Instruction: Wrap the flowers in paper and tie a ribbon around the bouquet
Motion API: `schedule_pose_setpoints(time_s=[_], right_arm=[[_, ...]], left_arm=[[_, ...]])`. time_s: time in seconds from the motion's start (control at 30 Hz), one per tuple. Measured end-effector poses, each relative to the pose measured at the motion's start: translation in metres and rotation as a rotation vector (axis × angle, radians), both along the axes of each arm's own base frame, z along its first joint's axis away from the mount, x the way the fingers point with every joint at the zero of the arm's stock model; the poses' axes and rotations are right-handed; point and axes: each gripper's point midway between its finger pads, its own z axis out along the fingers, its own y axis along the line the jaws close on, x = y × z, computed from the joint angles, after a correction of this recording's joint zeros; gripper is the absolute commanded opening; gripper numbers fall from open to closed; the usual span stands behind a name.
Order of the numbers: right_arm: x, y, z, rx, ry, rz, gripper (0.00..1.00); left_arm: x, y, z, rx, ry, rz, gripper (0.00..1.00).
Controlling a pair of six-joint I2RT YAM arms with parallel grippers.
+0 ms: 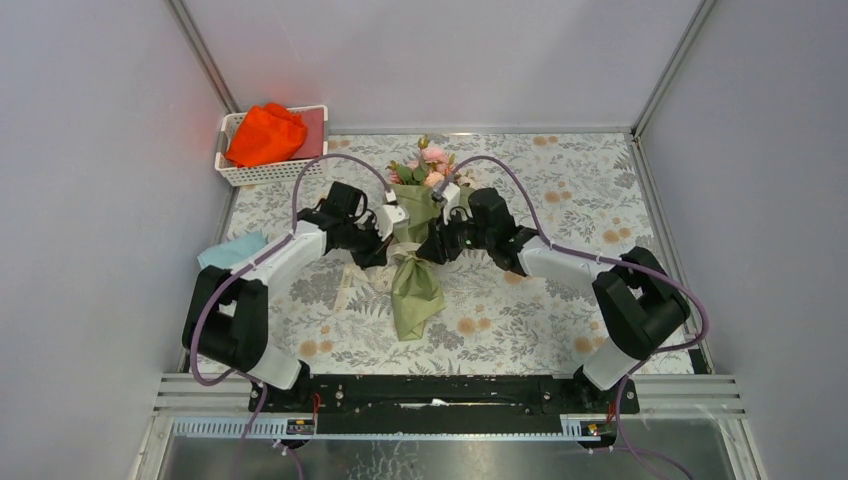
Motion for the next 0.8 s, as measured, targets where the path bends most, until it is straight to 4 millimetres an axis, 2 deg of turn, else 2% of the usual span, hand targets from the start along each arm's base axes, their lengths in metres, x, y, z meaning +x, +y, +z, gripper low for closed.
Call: schedule_pose_setpoints(time_s=[0.13, 0.23, 0.43, 0.63, 0.8], right_arm=[[0.001, 0.002, 0.004, 0.076, -0.137, 0.03, 0.63], [0.005, 0.007, 0.012, 0.139, -0.222, 0.046, 0.7], [0.019, 0.022, 0.032, 0.261, -0.352, 0.045, 0.73], [0.018, 0.032, 0.021, 0.275, -0.352, 0.04, 0.72], [0.013, 0.029, 0.01, 0.256, -0.345, 0.044, 0.69]], left_arm=[[0.015, -0.024, 0.044, -0.144, -0.003, 0.058, 0.0], [0.024, -0.038, 0.068, -0.236, 0.01, 0.104, 0.0], [0.025, -0.048, 0.079, -0.311, 0.103, 0.201, 0.0], [0.027, -0.057, 0.088, -0.378, 0.179, 0.275, 0.0], [0.027, -0.059, 0.089, -0.392, 0.199, 0.286, 0.0]])
